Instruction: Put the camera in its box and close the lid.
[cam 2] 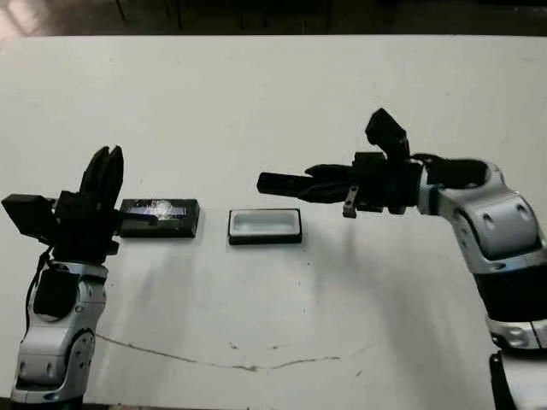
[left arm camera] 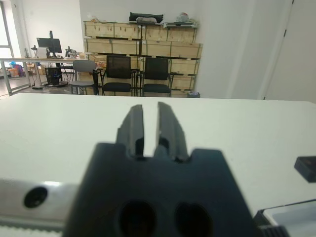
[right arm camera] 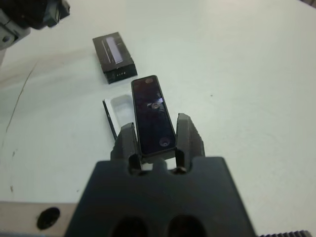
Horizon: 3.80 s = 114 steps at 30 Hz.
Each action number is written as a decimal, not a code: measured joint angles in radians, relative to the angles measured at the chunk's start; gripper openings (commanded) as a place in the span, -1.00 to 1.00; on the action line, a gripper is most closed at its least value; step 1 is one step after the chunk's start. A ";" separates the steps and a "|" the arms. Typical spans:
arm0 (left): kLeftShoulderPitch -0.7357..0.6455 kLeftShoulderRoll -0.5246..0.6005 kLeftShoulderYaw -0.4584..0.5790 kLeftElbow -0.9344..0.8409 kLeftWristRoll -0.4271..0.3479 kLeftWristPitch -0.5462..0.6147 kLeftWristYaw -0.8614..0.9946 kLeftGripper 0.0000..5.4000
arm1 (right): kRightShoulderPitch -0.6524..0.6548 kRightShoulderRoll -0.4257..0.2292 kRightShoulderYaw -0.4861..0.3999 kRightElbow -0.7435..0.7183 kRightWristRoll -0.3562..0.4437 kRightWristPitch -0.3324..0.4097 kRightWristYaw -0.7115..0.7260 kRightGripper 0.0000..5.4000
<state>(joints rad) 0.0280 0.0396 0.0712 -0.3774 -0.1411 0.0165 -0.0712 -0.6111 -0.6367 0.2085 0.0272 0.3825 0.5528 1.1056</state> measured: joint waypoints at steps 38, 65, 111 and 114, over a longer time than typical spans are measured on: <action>0.003 -0.004 -0.013 -0.015 0.015 0.020 0.013 -1.00 | -0.126 0.091 0.091 0.303 -0.135 -0.128 0.261 -1.00; 0.010 -0.003 -0.015 -0.028 0.010 0.026 0.011 -1.00 | -0.117 0.117 0.098 0.277 -0.169 -0.156 0.221 -1.00; 0.018 -0.005 -0.022 -0.034 0.024 0.022 0.011 -1.00 | -0.020 0.146 0.122 0.068 -0.187 -0.049 0.083 -1.00; 0.018 -0.006 -0.022 -0.034 0.024 0.022 0.011 -1.00 | -0.020 0.146 0.124 0.053 -0.188 -0.046 0.075 -1.00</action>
<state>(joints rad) 0.0462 0.0337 0.0490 -0.4118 -0.1175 0.0381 -0.0600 -0.6311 -0.4904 0.3329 0.0807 0.1942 0.5069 1.1810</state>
